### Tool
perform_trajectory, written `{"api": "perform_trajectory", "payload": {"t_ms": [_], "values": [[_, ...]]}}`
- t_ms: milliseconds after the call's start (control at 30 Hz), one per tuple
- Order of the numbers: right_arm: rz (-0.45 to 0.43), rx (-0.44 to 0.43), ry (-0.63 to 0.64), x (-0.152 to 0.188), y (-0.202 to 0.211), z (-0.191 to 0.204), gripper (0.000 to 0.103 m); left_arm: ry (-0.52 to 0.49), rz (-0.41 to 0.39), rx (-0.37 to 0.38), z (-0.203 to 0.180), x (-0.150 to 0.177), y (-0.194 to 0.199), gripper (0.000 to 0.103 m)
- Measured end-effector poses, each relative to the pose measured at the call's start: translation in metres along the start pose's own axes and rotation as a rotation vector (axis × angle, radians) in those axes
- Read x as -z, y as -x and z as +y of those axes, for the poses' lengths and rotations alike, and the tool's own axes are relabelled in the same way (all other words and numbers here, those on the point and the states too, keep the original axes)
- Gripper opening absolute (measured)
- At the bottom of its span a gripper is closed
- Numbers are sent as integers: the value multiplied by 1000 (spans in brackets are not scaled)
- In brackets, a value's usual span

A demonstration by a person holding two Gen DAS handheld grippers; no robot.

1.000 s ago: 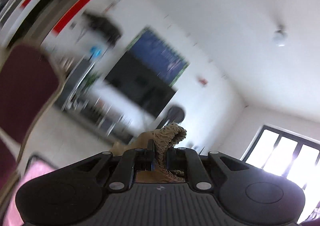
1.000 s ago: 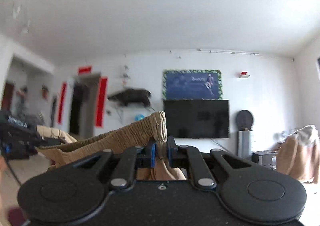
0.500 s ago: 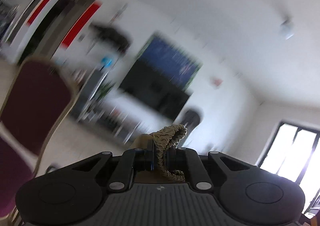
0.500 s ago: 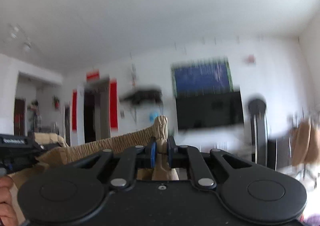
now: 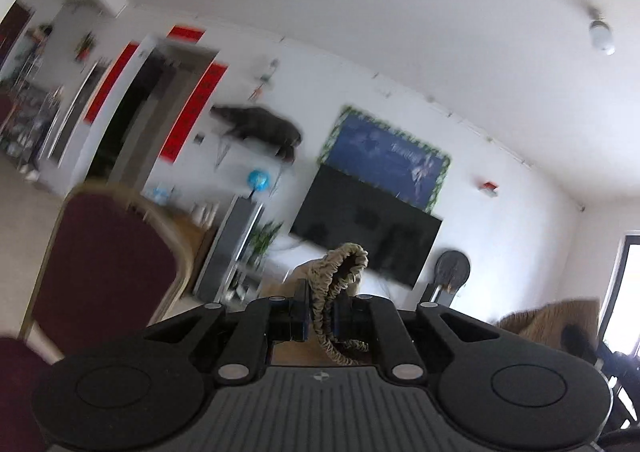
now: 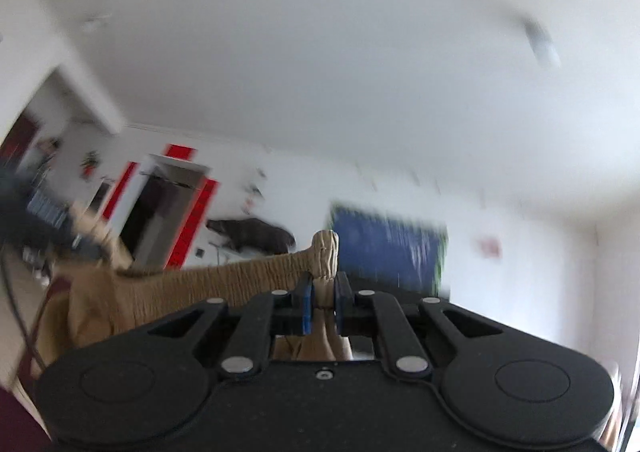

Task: Fold clothes
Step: 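Grasp the jacket hem with both grippers and lift it to shake it out, then lay the jacket flat on the blanket and open both grippers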

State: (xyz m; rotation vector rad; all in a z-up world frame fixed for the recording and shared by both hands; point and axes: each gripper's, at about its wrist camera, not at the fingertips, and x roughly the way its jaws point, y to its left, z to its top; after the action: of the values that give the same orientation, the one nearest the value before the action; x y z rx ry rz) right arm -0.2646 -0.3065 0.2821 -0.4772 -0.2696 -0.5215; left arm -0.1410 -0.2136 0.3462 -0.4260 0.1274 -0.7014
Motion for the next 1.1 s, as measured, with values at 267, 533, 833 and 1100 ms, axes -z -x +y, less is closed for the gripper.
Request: {"api": "perform_trajectory", "payload": {"t_ms": [267,533,833,1100], "values": [[774,-265,-188,228,50,41,11,24,720,-264,105,267,-34,12],[1300,-335,-447,333,152,58,50,-84,1107,-338,162,349,-22,33],[1190,-147,-918,331,137,19,65,-223,947,-285,147,320,-25,48],[1274,-6,-1217,398,137,23,65,-227,1084,-293,151,351,-39,50]]}}
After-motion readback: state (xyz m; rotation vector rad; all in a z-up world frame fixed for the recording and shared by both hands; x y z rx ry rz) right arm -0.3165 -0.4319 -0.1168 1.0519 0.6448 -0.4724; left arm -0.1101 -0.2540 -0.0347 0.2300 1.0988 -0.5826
